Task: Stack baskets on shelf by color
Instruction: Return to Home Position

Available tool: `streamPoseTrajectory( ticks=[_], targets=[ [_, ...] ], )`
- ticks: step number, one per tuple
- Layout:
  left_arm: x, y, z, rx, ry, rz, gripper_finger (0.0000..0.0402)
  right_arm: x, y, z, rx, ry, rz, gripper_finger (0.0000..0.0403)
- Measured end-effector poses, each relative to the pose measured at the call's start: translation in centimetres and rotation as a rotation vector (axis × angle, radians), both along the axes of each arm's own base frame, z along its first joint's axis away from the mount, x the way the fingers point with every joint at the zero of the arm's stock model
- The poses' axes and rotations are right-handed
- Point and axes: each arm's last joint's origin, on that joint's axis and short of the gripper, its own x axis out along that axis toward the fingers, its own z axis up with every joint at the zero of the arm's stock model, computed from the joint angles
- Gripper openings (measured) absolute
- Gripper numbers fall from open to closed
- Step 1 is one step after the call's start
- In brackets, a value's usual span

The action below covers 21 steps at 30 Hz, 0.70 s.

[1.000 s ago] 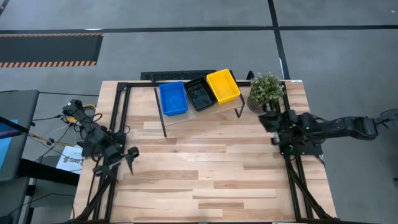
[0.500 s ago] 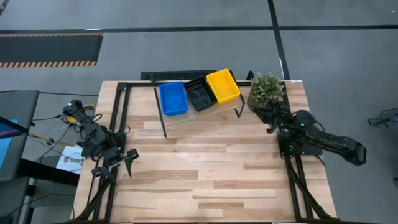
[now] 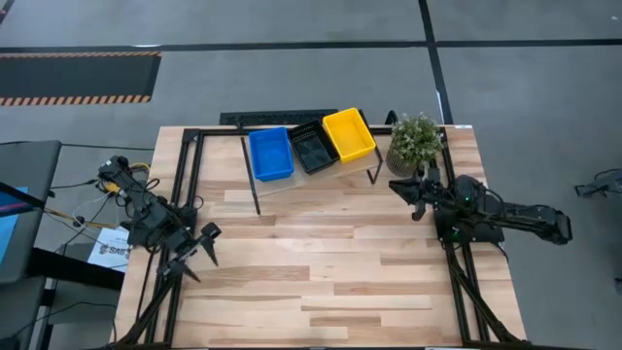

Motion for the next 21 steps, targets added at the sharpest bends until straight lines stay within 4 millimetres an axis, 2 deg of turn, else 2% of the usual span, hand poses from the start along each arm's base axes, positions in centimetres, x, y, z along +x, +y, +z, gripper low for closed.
streamPoseTrajectory(
  ticks=[8,21],
  targets=[
    [0.54,0.66,-0.02,0.046,-0.035,0.296,0.0265,0.05,0.19,-0.02,0.000,0.000,0.020,0.0072],
    [0.58,0.73,0.02,0.036,-0.031,0.325,0.0265,0.09,0.18,-0.47,0.013,0.044,0.019,0.0072]
  ],
)
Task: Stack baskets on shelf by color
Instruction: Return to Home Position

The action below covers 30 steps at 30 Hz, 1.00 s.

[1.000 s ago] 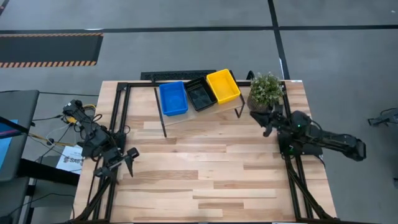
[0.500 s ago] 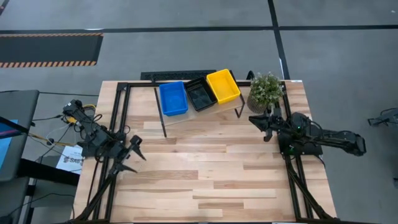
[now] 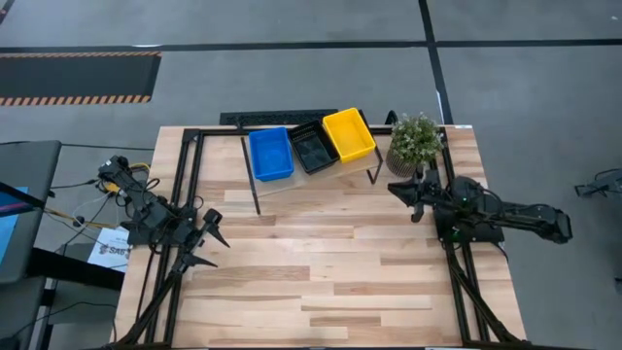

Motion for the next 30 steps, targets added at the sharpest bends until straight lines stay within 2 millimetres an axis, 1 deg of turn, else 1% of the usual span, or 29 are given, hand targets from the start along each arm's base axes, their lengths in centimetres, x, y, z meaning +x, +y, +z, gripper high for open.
streamPoseTrajectory(
  ticks=[12,30],
  targets=[
    [0.00,0.00,0.00,-0.001,0.001,0.001,0.0265,0.01,0.00,-0.89,0.020,0.088,0.000,0.0072],
    [0.00,0.00,0.00,-0.002,0.001,0.001,0.0265,0.01,0.00,-0.97,0.021,0.096,0.000,0.0072]
  ],
)
